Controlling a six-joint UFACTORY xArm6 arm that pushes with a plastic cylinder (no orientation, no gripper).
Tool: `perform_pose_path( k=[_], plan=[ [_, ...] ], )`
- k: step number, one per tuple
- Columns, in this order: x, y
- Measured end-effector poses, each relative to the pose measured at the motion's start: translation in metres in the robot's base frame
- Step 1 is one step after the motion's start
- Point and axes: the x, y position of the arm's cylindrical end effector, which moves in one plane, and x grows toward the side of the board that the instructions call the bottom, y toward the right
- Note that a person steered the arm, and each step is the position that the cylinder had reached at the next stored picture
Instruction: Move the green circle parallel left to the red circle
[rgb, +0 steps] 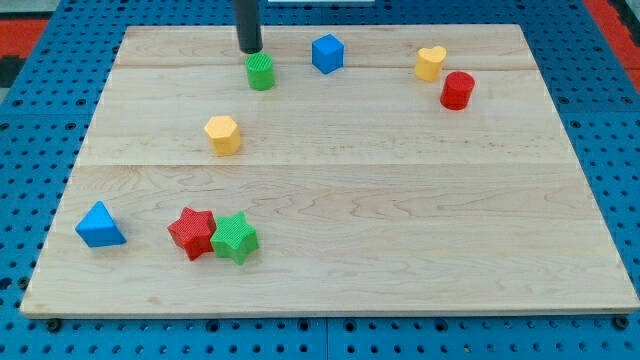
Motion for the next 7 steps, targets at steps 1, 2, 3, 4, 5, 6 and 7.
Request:
perform_pose_path(
  k=[1,2,3,4,5,6,7],
  plan=[
    [-0.026,0.031],
    [0.001,0.034],
    [0.021,0.037],
    [0.046,0.029],
    [0.044,0.01],
    [0.06,-0.072],
    [0.09,-0.167]
  ],
)
